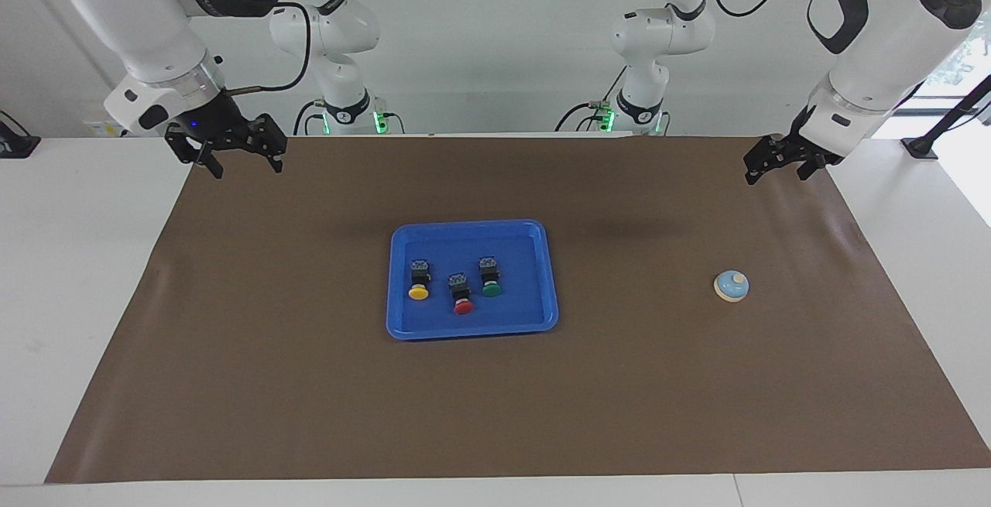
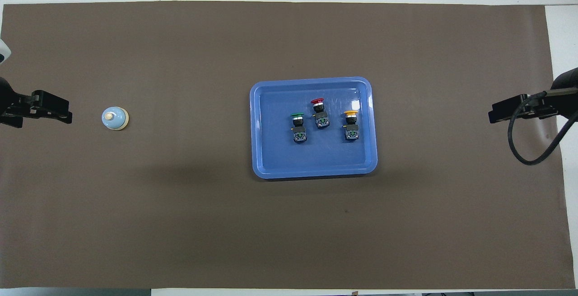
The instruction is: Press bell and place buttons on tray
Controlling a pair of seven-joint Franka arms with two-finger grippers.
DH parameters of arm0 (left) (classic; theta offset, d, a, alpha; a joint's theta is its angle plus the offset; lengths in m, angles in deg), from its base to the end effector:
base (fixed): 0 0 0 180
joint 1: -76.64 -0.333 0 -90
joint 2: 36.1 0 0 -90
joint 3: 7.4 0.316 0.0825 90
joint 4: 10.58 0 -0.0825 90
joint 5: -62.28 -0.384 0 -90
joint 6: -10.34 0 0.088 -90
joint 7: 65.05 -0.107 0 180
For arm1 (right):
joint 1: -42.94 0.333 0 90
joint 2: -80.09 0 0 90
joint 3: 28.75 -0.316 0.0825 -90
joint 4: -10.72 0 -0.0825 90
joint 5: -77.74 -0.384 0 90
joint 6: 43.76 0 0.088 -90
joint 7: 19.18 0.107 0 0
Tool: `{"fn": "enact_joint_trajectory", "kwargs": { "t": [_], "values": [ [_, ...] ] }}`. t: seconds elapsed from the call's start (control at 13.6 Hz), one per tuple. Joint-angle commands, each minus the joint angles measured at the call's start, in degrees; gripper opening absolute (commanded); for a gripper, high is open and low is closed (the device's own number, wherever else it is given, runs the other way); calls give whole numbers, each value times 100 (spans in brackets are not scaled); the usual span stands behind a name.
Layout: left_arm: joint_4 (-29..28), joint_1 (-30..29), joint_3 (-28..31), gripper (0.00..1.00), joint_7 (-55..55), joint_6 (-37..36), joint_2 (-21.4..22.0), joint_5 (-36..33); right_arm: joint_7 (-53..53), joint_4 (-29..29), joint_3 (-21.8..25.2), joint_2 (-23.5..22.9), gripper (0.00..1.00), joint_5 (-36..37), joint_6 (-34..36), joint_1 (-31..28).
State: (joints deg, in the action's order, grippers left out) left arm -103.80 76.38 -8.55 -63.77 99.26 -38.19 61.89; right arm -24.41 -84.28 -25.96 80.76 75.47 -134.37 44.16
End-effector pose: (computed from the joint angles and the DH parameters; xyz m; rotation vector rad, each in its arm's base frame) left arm 0.5594 -0.0078 0.5763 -3.1285 -0.0102 0.1744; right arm 0.5487 -0.0110 0.5908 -3.0947 -0.0963 0.0967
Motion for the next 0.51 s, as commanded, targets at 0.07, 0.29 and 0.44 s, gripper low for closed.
{"fn": "enact_joint_trajectory", "kwargs": {
  "t": [0.07, 0.29, 0.44],
  "values": [
    [32, -53, -35, 100, -13, -103, 42, 49, -4, -18, -77, 2, 100, 69, 43, -78],
    [32, -53, -35, 100, -13, -94, 51, 49, -4, -10, -77, 2, 100, 69, 61, -78],
    [32, -45, -35, 100, -13, -103, 51, 49, -22, 69, -60, 11, 100, 51, 87, -87]
  ]
}}
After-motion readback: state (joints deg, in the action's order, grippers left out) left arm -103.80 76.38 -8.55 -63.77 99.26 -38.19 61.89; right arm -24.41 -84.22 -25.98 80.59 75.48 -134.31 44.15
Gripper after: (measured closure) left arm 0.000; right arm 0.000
